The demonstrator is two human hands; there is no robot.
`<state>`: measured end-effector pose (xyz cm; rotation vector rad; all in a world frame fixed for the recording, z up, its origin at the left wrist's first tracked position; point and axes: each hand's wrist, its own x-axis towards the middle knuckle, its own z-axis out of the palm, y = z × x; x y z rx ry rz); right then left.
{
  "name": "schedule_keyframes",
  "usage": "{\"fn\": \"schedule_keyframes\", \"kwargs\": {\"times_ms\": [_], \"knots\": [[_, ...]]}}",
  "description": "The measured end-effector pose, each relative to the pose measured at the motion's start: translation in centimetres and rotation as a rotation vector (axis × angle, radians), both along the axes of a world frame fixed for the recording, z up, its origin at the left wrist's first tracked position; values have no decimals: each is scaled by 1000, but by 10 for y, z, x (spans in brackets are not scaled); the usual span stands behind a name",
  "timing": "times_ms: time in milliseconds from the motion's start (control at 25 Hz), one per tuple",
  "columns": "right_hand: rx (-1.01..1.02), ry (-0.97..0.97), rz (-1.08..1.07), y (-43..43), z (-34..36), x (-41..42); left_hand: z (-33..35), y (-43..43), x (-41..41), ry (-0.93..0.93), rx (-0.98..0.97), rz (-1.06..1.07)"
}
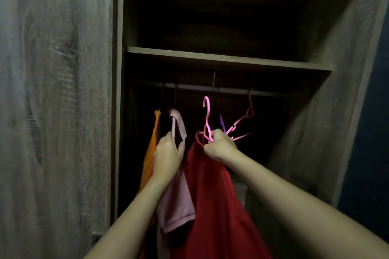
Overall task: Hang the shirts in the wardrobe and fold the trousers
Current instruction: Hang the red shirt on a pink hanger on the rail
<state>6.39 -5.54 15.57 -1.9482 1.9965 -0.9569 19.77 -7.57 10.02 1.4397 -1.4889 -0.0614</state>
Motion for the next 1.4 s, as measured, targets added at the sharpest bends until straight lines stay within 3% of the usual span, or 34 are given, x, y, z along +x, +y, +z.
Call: {"fn": "schedule_keyframes", "kwargs": {"times_ms": [280, 480, 680, 880, 1160, 1280, 1400], "knots": [[-87, 212, 73, -70, 25, -5, -5, -74, -1, 213, -73, 95], [-125, 242, 41, -129, 48, 8, -8, -79, -10, 32, -97, 80], [-51, 350, 30, -183, 69, 25, -3, -75, -18, 23, -95, 41], [37, 450, 121, -206, 46, 31, -1, -77, -19, 31, -74, 38], [-38, 352, 34, -192, 42, 23, -6, -87, -17, -51, -41, 0], [-225, 273, 6, -166, 46, 20, -4, -64, -19, -38, -41, -39], [-414, 192, 128, -125, 37, 35, -8, -22, 1, -18, -190, -7]]}}
